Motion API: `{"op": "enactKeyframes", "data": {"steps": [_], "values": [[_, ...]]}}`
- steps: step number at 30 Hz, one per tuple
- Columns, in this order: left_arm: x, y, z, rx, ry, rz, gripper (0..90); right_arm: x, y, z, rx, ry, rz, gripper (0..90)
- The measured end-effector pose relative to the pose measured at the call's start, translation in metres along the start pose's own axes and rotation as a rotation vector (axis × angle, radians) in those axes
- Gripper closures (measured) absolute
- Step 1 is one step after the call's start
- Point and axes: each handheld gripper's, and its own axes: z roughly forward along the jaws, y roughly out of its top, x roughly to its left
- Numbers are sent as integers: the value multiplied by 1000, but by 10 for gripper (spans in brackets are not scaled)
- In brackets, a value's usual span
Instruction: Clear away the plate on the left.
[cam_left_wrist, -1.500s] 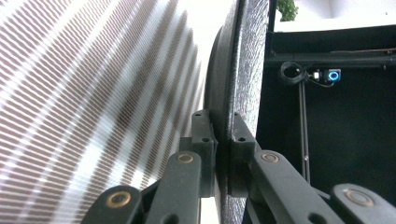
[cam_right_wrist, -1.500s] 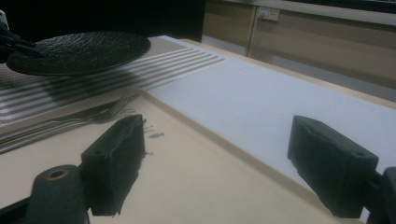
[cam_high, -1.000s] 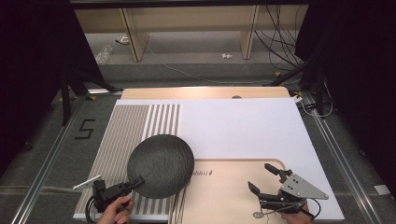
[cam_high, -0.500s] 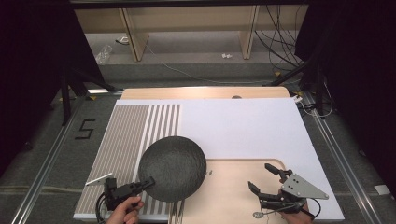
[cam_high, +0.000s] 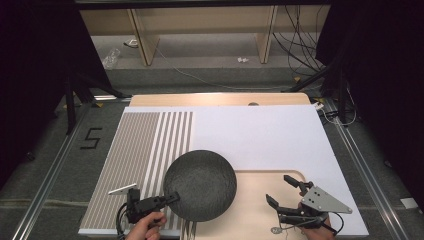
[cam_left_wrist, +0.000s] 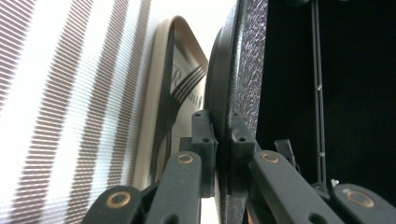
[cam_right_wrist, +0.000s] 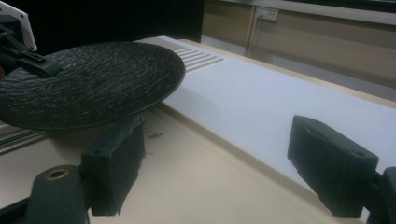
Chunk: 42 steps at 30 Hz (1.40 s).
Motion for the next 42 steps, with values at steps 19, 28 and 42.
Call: {"op": "enactKeyframes", "data": {"steps": [19, 28, 42], "values": [[-7, -19, 40, 133, 19, 43, 847, 0, 0, 0, -5, 0, -1, 198], [-8, -24, 52, 174, 26, 67, 847, 0, 0, 0, -5, 0, 0, 198], [-12, -35, 75, 237, 36, 83, 847, 0, 0, -1, -3, 3, 4, 198]]}}
